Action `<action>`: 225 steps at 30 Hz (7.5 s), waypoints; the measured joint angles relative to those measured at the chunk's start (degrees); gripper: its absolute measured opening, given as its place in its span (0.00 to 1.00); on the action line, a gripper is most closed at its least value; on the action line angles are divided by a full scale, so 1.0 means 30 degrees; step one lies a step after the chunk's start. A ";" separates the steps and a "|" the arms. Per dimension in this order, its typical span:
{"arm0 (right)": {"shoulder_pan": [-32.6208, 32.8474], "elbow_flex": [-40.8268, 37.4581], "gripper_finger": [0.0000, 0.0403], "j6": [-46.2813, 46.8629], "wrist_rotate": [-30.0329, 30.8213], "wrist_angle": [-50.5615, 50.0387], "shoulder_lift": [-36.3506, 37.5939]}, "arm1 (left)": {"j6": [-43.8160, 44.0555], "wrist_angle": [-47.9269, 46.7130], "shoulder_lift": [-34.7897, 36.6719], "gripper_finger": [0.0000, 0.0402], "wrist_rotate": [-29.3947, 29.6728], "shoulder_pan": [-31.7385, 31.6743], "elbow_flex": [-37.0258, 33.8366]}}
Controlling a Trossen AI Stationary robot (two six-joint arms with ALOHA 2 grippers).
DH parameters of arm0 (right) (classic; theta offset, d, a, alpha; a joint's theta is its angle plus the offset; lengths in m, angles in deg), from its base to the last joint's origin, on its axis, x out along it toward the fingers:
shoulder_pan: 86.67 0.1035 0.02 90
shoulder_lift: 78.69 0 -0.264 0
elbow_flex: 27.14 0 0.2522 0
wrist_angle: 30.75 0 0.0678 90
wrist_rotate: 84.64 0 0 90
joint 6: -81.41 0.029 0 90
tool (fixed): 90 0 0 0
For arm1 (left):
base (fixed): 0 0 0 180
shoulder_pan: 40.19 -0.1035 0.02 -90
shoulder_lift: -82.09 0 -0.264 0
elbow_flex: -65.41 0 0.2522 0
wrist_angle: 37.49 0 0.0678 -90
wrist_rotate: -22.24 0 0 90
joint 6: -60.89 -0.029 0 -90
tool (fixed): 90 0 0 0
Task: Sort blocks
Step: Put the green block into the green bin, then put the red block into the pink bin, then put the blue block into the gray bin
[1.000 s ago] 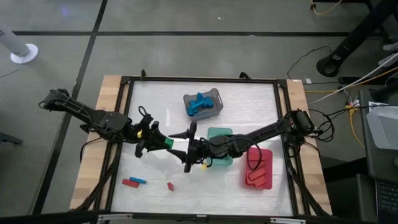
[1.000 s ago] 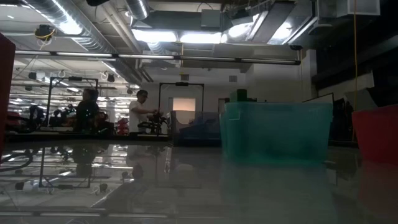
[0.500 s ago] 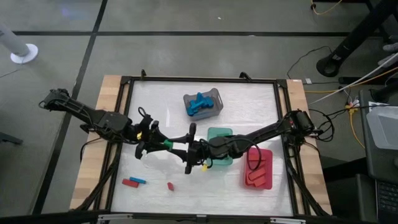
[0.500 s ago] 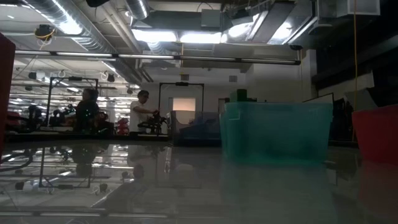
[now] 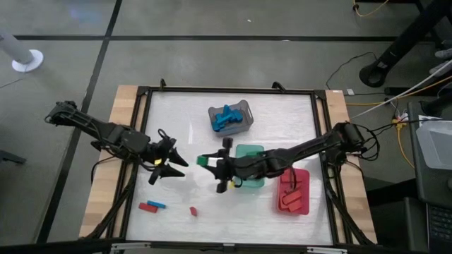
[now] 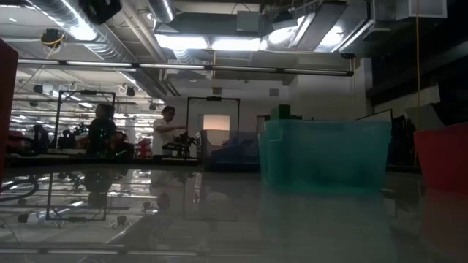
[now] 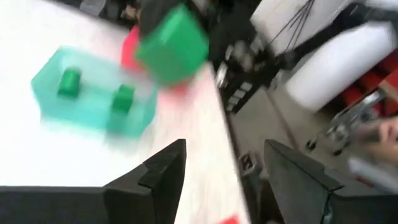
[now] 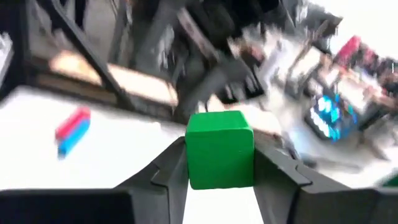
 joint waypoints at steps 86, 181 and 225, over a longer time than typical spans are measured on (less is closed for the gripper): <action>0.0857 -0.0001 0.67 1.6339 -0.5004 -1.2275 0.1953 | -0.6653 1.0976 -1.6071 0.08 -0.0320 0.4897 -0.2426; 0.6215 -0.0001 0.16 2.5602 -0.6986 -2.8857 0.4197 | -0.0404 0.0149 -0.8625 0.47 -0.3614 0.5462 -0.1967; 0.6598 -0.0001 0.47 2.6269 -0.3298 -2.6209 0.4190 | 0.3083 -0.3791 -0.9691 0.43 -0.0496 0.9779 -0.2073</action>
